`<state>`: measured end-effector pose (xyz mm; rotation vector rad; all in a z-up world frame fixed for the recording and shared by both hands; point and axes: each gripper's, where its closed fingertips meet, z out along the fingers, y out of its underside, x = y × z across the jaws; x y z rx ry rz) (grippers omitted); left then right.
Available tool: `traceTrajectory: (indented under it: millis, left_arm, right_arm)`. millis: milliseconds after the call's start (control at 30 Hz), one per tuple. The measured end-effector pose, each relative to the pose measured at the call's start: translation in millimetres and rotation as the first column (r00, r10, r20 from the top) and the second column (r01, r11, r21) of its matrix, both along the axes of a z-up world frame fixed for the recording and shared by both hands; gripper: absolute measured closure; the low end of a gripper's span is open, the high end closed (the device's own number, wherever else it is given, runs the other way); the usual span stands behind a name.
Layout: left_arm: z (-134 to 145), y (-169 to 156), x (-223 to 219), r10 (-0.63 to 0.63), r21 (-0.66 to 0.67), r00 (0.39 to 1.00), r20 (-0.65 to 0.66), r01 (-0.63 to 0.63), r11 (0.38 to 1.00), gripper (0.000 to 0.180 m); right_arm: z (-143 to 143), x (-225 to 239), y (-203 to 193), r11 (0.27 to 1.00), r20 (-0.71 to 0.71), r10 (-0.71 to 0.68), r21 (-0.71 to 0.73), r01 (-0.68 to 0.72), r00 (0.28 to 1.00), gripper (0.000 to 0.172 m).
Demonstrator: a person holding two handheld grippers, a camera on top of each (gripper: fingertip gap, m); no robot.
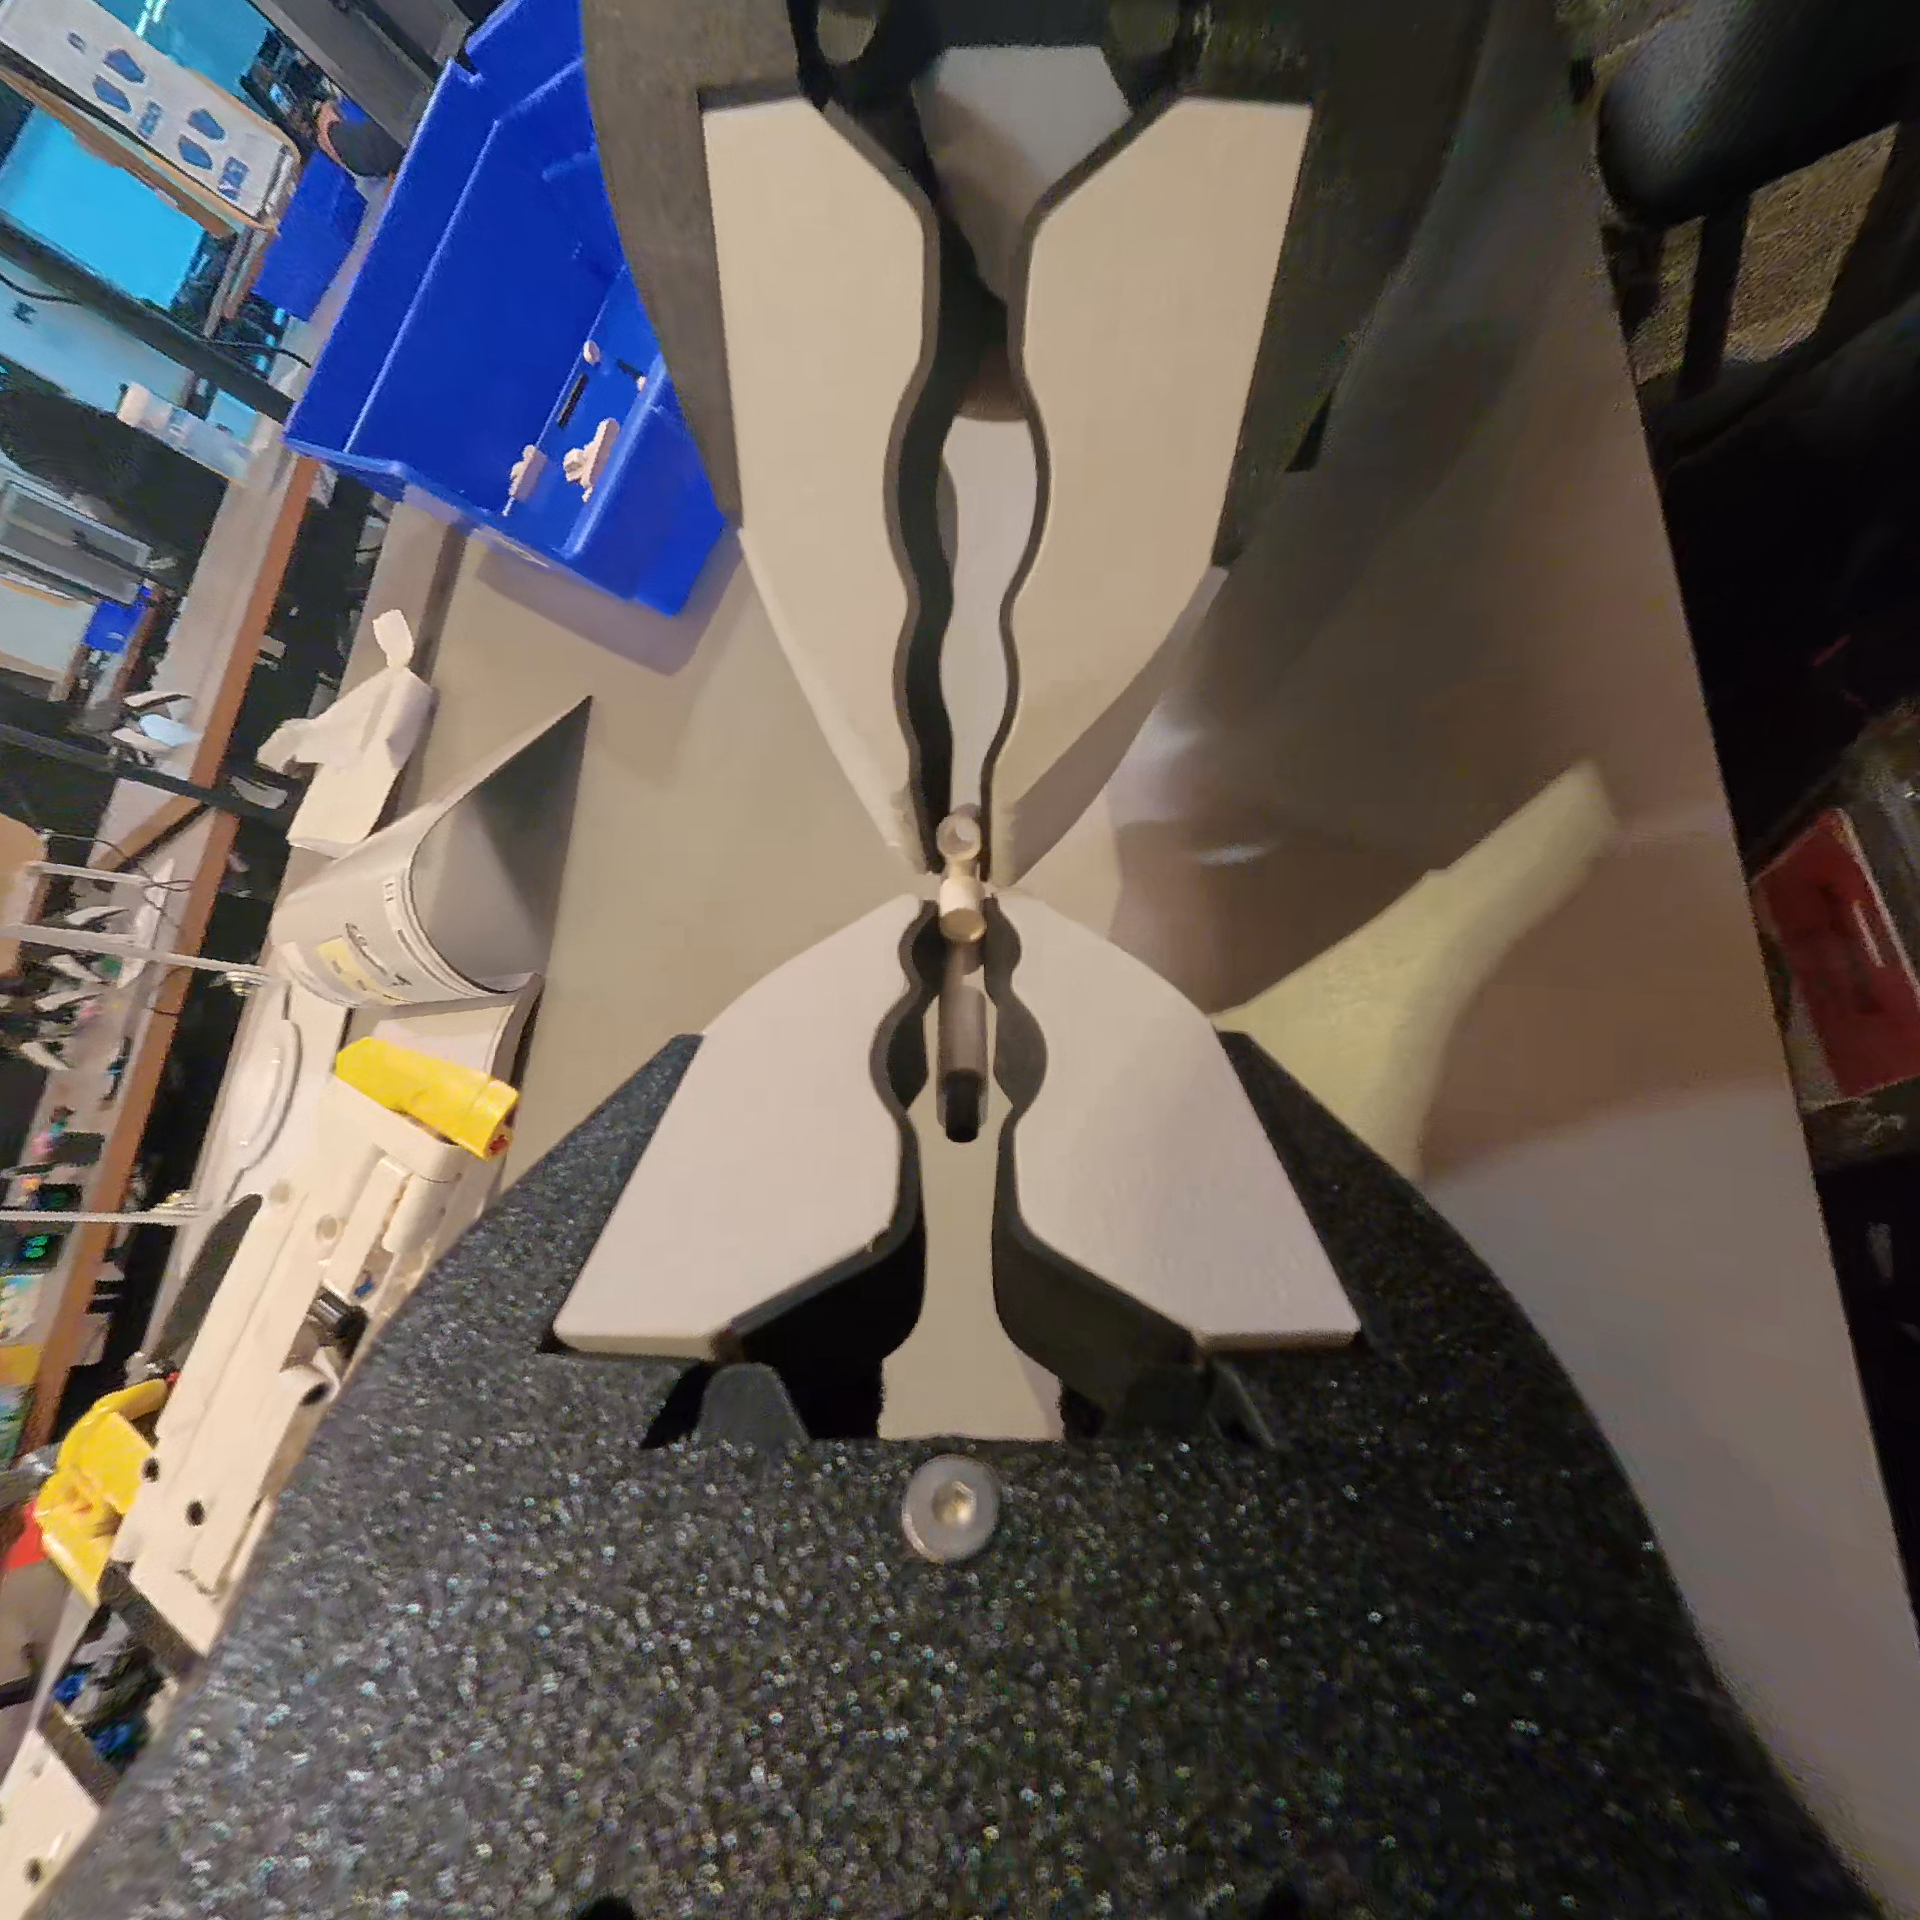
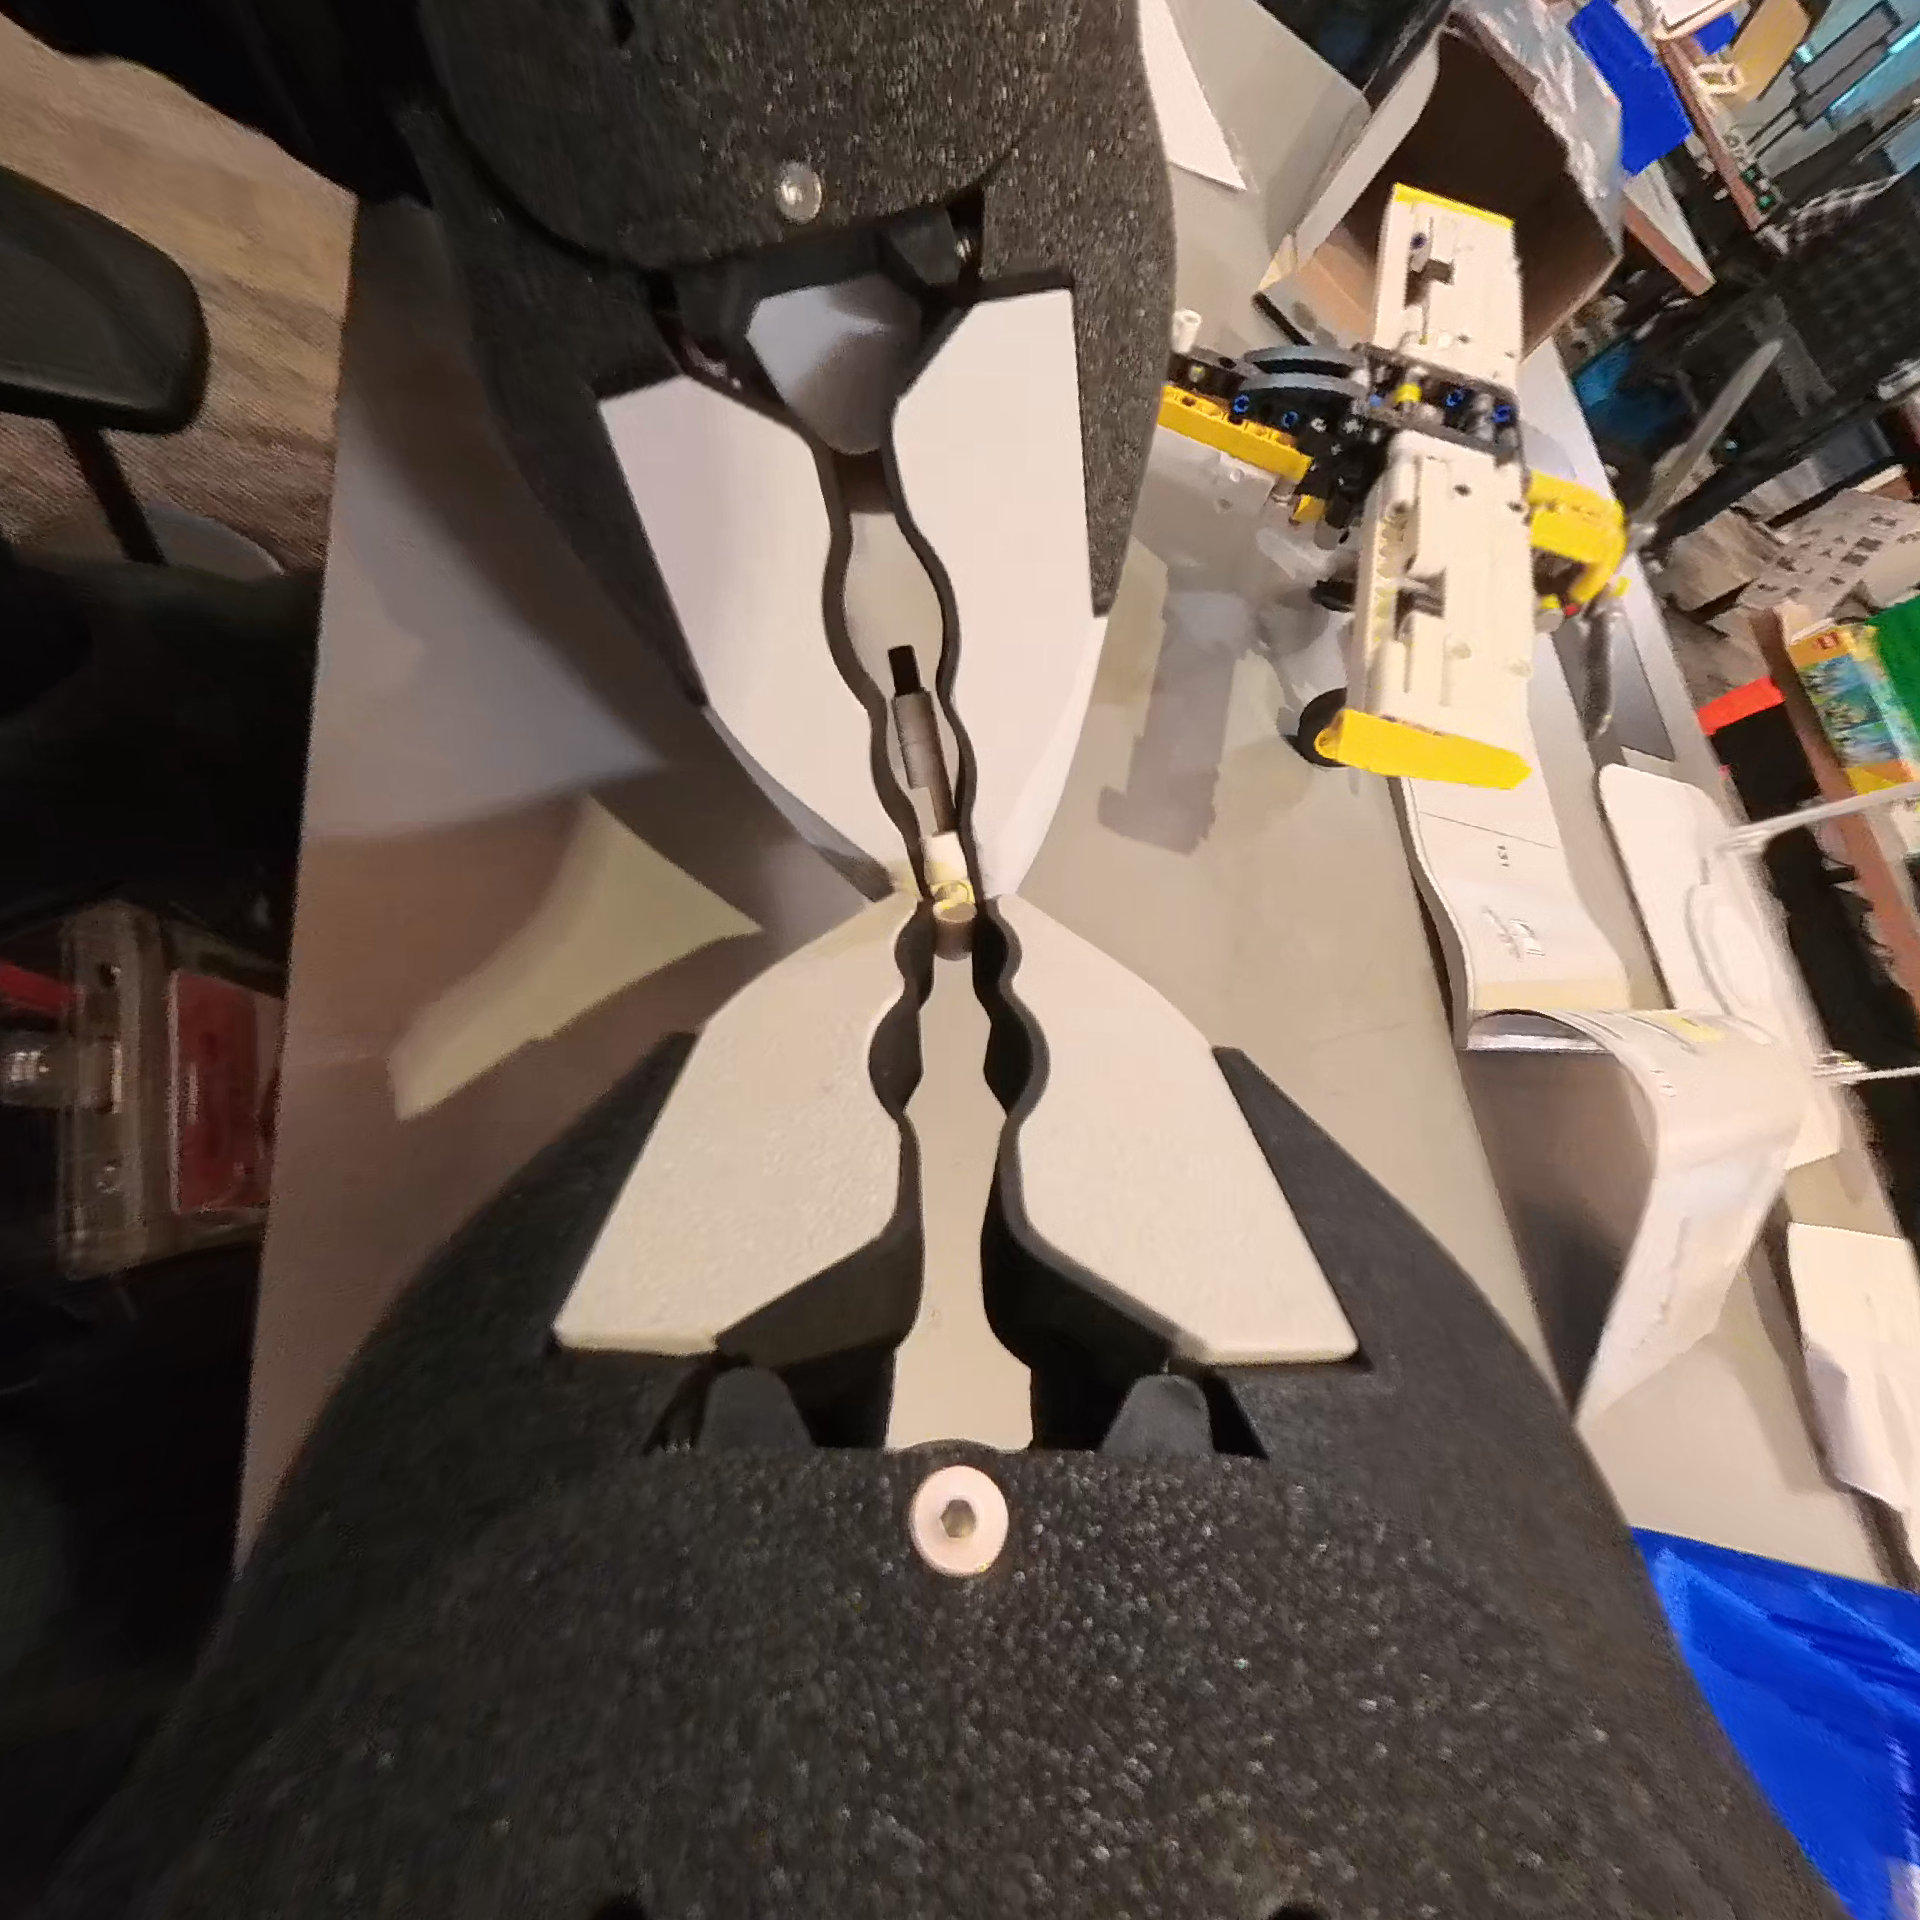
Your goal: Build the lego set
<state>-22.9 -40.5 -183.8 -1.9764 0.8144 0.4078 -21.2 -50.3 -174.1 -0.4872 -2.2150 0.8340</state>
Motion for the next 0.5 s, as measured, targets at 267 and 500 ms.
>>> traceTrajectory:
  millis: [267,500]
  left_arm:
    - [-0.3,1.8,-3.3,0.008,0.012,0.996,-0.09,-0.007,1.0,0.173]
    - [-5.4,2.1,-4.5,-0.006,0.003,0.985,-0.171,0.006,1.0,0.173]
  right_arm:
    - [-1.0,-3.0,2.2,0.982,-0.146,-0.016,0.184,0.043,0.989,0.164]
    - [-7.3,-4.1,1.6,0.98,-0.149,-0.02,0.195,0.049,0.989,0.165]
